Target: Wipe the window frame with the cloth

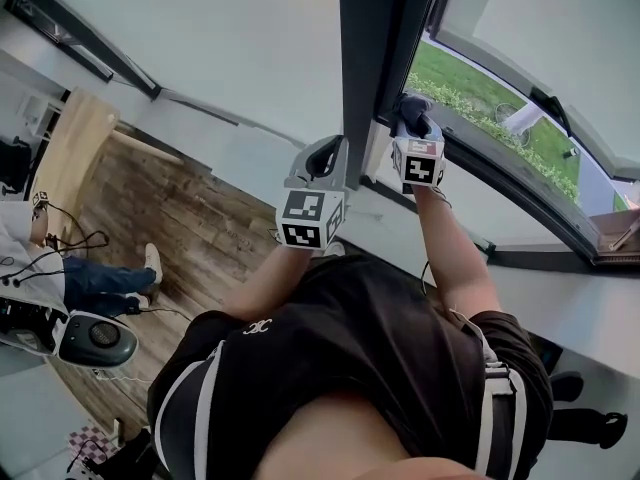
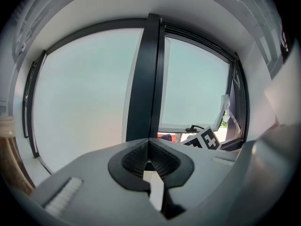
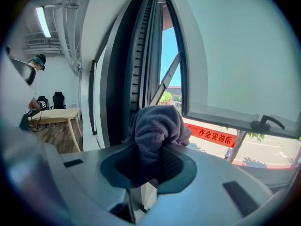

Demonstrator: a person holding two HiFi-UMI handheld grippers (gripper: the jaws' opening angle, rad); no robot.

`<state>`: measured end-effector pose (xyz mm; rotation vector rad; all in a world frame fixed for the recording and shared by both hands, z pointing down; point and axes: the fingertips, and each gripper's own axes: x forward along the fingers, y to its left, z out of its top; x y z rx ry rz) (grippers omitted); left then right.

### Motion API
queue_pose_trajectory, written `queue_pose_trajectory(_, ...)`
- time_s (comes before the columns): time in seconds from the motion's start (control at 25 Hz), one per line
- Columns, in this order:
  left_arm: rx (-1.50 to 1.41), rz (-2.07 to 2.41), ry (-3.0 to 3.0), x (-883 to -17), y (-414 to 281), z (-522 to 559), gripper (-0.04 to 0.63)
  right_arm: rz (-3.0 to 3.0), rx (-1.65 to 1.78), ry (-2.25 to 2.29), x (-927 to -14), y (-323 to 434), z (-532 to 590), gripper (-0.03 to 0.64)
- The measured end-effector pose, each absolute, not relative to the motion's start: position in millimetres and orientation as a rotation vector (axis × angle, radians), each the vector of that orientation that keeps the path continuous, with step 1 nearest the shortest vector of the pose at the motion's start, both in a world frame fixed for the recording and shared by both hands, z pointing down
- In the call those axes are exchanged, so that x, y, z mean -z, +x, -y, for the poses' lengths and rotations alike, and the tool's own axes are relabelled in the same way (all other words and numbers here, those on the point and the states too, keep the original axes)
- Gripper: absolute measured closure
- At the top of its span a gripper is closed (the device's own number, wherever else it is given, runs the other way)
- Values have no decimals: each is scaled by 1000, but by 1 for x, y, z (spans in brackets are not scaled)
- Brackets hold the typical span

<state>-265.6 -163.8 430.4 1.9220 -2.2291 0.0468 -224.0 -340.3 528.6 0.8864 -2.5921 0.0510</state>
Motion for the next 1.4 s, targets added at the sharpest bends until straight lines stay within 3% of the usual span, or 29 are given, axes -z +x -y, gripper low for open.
queue_pose_trajectory(0.48, -56, 2218, 1897, -439, -266, 173, 586, 2497, 208, 844, -532, -240, 343, 526)
queue_pose_trajectory(1.4, -91, 2155, 1965, -436, -234, 185, 586, 2533, 195, 824, -529, -222, 343, 526)
